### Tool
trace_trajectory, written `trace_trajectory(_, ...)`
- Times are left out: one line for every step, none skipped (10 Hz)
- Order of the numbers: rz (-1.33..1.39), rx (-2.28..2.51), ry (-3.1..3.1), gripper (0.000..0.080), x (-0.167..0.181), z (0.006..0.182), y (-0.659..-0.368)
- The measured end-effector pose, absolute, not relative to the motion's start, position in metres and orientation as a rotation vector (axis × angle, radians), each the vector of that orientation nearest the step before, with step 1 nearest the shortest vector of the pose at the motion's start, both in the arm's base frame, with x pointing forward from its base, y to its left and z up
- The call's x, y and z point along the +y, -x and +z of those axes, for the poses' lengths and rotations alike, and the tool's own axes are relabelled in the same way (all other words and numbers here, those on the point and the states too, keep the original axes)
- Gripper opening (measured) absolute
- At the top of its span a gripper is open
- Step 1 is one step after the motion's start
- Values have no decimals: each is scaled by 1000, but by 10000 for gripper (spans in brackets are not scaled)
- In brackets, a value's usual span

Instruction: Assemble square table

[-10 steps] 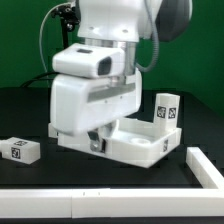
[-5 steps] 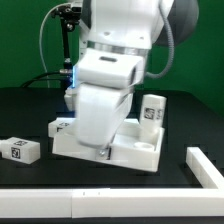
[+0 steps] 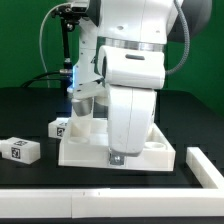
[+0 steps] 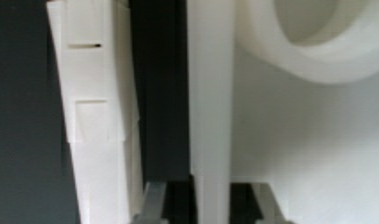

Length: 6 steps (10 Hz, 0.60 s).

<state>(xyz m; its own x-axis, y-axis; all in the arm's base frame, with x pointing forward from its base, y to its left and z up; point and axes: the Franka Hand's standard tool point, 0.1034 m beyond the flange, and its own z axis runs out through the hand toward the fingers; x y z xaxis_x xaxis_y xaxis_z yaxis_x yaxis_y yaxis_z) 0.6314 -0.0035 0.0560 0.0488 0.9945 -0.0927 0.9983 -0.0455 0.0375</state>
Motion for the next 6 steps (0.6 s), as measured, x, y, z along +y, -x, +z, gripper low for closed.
trace_trajectory(-62,2104,-2209,45,-2,55,-631)
trace_trajectory(-40,2117,-2196,45,8,55,-634)
trace_trajectory(-32,2137,-2186,45,18,54,-641)
trace_trajectory(-6,2157,-2159,45,24,54,-652)
trace_trajectory(-11,2145,-2173,45,22,52,-650)
trace_trajectory(-16,2139,-2182,45,20,50,-648)
